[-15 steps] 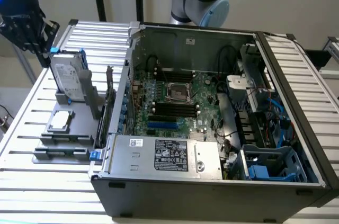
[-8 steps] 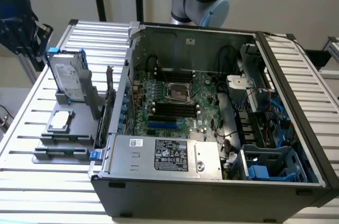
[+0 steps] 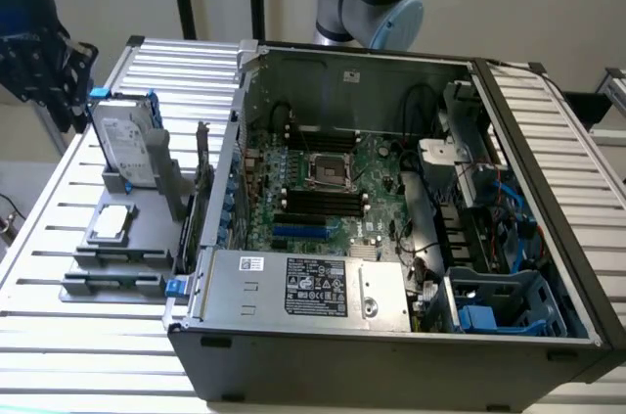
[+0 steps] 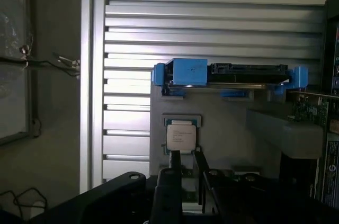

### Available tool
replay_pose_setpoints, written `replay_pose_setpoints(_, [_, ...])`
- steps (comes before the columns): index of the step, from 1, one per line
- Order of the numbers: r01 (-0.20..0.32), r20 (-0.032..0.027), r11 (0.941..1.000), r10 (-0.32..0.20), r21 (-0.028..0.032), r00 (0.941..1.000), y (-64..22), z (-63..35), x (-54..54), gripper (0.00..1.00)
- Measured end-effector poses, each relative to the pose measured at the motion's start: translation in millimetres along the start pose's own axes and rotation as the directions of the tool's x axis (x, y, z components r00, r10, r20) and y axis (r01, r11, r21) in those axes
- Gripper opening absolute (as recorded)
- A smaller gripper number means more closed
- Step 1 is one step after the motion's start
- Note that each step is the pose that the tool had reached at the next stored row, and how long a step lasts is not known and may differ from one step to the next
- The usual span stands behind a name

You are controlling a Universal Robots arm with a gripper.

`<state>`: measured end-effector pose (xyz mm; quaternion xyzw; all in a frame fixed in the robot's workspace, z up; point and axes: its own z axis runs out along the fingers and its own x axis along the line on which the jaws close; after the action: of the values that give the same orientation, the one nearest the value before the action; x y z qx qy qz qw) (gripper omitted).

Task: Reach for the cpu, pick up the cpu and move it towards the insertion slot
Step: 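Pick up the cpu and move it towards the insertion slot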

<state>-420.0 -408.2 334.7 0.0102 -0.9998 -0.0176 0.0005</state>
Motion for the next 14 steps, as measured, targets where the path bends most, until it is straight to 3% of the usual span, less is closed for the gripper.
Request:
replay_pose_setpoints(9, [0.0,-0.0001,1.0,0.0,0.0001,1.0,-1.5,1.8,1.2,0.65])
replay_pose_setpoints(14, [0.0,0.0,1.0,0.0,0.0,1.0,-2.8,10.5,1.3,0.71])
